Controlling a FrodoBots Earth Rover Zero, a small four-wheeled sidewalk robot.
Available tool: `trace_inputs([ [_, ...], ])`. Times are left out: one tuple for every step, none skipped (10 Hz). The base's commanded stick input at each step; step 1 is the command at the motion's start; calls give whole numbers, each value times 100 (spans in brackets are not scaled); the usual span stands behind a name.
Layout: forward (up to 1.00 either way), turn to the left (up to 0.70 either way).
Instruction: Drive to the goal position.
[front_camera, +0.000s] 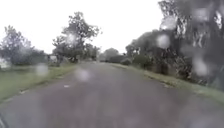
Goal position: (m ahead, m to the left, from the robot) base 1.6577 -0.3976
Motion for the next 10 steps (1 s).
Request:
trace_inputs([
  [100,0],
  [100,0],
  [100,0],
  [100,0],
  [100,0],
  [100,0],
  [100,0],
  [100,0],
  [100,0],
  [100,0],
])
